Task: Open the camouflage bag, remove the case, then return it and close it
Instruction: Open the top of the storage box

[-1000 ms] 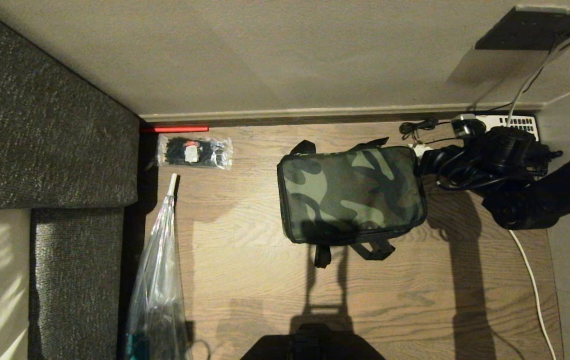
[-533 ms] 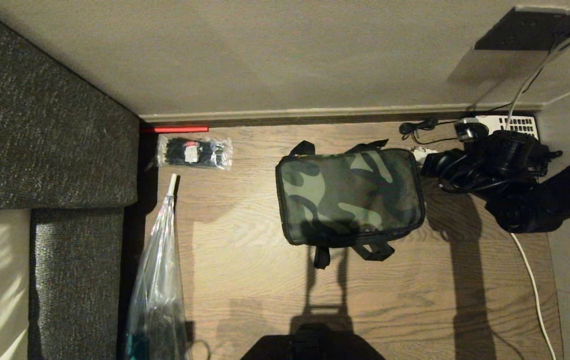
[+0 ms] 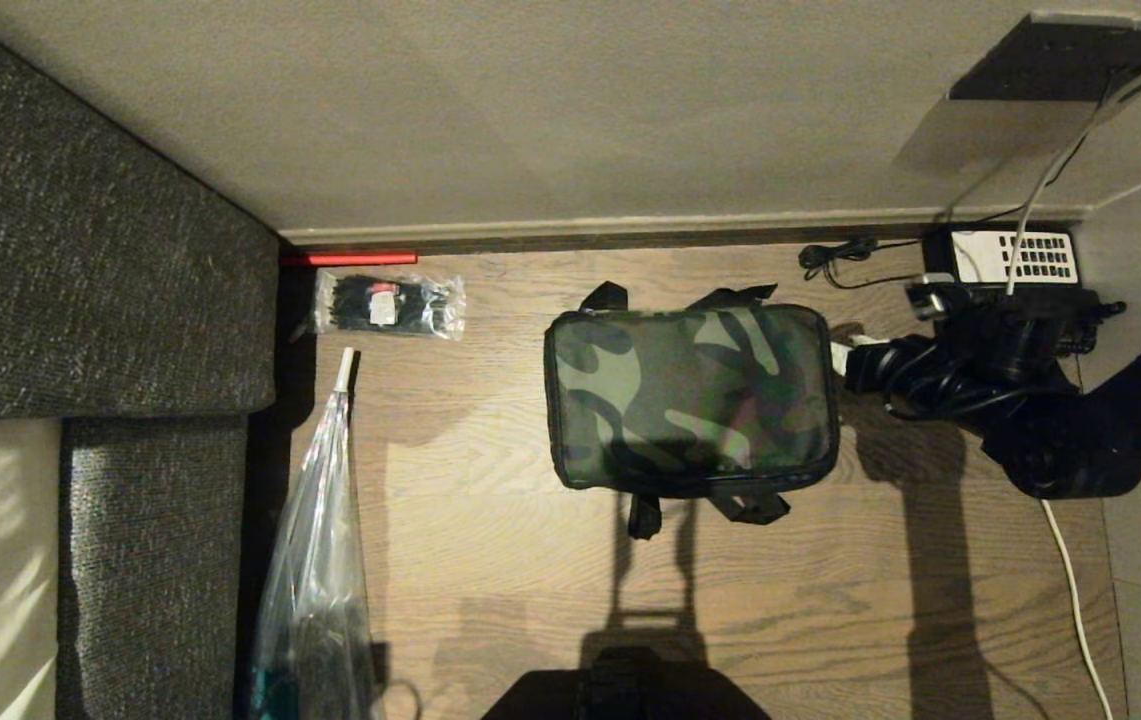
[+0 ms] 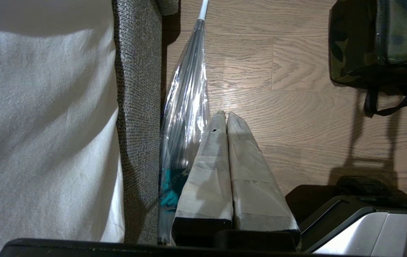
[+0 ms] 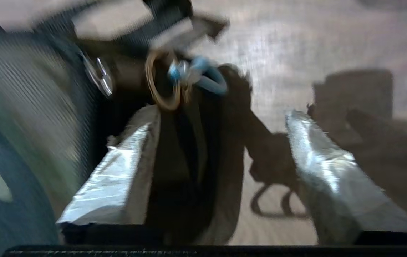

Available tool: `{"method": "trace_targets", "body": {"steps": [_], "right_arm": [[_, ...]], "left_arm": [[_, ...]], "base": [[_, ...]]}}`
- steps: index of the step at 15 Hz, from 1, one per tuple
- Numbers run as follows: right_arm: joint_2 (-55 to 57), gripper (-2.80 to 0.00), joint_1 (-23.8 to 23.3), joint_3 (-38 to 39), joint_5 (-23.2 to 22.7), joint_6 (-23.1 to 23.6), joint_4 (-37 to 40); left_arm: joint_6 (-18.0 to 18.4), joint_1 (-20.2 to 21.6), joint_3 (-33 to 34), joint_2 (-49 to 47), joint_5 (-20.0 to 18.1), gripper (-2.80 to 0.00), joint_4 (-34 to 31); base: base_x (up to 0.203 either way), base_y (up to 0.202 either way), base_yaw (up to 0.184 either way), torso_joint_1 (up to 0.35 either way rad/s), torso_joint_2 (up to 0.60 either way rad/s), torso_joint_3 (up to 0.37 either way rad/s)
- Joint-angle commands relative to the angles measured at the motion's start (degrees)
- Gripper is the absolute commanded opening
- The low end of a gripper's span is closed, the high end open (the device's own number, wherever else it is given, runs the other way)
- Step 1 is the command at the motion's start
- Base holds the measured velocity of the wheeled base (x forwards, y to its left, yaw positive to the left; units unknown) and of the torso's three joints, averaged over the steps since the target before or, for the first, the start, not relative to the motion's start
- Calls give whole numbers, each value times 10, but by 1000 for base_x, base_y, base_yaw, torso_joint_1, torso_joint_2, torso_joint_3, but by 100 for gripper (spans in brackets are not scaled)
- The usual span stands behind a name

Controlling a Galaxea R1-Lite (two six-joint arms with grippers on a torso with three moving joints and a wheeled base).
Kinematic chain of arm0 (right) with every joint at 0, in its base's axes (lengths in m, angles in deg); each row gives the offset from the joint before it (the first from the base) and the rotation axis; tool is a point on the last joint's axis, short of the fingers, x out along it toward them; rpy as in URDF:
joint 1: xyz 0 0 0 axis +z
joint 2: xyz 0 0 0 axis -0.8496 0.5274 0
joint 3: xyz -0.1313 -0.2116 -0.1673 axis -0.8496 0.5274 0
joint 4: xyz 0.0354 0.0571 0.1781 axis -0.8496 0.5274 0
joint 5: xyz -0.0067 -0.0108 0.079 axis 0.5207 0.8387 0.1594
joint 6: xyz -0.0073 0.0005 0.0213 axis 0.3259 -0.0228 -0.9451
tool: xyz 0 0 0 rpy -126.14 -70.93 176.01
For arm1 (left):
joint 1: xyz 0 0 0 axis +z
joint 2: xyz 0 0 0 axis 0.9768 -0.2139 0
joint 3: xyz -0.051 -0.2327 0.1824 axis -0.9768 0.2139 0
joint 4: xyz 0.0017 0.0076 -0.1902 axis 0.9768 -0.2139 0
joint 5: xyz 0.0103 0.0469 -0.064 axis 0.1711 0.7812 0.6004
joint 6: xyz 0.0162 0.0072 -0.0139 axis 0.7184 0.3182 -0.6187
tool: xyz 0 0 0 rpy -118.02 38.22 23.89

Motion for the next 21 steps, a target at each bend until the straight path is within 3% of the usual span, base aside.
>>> {"method": "trace_targets", "body": {"steps": [1,4,7,9,14,21], "right_arm": [[-8,0,-4,32,-2,18,-1],[-27,0,-16,47,-2,43,31],[-66,0,-37,85,-9,97,137],[-99,0,-42,87,-27,98,178],[-183,0,-39,113,-165,-3,266],[-202,0,-12,85,-208,-123,295]], "left_arm": [[0,0,0,0,0,-280,0],[0,0,0,0,0,-280,0],[0,0,0,0,0,-280,0],[0,0,0,0,0,-280,0],[0,0,0,0,0,-280,0],[0,0,0,0,0,-280,0]], "base": [[0,0,0,0,0,0],[0,0,0,0,0,0],[0,0,0,0,0,0],[0,0,0,0,0,0],[0,0,0,0,0,0],[0,0,0,0,0,0]]}}
